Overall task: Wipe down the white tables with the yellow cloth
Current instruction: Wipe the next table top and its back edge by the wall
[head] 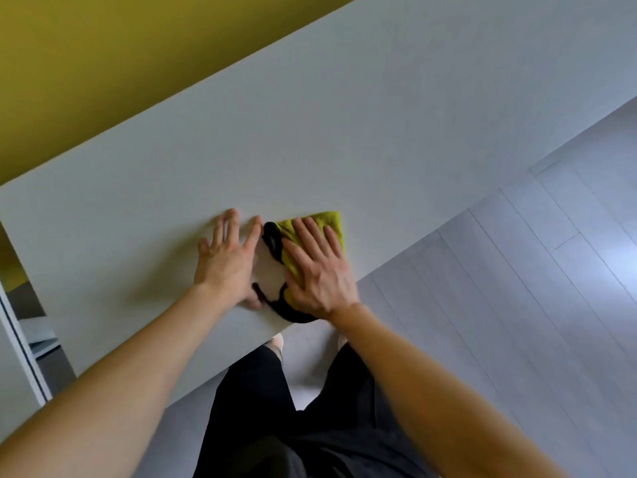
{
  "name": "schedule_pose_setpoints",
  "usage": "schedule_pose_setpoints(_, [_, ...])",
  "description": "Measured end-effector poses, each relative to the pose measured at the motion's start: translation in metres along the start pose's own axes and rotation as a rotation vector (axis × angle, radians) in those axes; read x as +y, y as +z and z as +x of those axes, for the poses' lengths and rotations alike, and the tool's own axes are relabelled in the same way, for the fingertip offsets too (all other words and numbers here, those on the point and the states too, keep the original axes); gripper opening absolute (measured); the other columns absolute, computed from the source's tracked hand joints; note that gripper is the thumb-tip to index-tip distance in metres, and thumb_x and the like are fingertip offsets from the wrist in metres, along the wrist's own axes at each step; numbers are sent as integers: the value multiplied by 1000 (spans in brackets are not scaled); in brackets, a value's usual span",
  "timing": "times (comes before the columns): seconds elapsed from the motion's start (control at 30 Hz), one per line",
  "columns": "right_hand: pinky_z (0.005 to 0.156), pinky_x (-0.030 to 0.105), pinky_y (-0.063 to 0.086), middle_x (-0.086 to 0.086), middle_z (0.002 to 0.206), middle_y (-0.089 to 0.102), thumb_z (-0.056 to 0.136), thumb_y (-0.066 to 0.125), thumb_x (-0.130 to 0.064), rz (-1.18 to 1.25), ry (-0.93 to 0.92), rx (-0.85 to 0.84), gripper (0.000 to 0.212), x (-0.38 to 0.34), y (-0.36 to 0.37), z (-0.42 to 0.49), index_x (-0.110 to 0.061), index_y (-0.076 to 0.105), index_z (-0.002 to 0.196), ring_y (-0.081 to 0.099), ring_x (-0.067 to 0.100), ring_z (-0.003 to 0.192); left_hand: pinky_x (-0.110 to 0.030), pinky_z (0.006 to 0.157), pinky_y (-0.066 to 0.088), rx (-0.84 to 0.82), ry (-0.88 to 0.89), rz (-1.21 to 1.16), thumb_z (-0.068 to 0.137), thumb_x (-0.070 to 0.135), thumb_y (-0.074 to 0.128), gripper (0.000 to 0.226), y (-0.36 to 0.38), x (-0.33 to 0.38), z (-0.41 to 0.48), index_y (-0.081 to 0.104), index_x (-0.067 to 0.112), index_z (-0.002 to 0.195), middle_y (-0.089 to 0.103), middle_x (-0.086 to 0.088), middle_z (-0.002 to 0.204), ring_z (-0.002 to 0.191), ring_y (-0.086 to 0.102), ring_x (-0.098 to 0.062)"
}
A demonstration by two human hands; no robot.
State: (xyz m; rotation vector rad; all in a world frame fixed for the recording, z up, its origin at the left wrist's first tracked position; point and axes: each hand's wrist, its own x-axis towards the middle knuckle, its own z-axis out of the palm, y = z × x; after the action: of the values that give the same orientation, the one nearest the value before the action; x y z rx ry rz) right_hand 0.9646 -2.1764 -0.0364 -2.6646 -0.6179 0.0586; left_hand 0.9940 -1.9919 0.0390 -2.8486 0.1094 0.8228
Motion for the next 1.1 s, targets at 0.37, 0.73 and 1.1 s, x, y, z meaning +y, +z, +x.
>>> schedule_pose_setpoints(0.37, [133, 62, 12, 14, 176, 30, 82, 62, -44, -96, 553, 234, 77, 102, -42, 16, -18, 55, 154, 18, 36, 167, -52, 113, 42, 28, 35, 38, 31, 80, 93, 176, 2, -11, 1, -7, 35, 168, -2, -16, 175, 163, 9, -35])
schedule_pose_setpoints(0.73, [134, 57, 18, 13, 170, 43, 84, 69, -31, -10, 399, 205, 68, 145, -59, 28, -14, 58, 149, 31, 31, 163, -53, 115, 43, 7, 46, 47, 35, 84, 91, 173, -3, -8, -1, -5, 29, 168, 0, -19, 172, 159, 14, -39])
schedule_pose_setpoints(1.1, [134, 62, 7, 8, 181, 17, 97, 55, -72, -131, 286, 33, 87, 46, -17, 25, -28, 37, 169, 3, 29, 169, -46, 108, 46, 36, 223, 59, 69, 66, 92, 105, -75, -5, 66, 43, 26, 153, 45, -6, 148, 137, 46, -29])
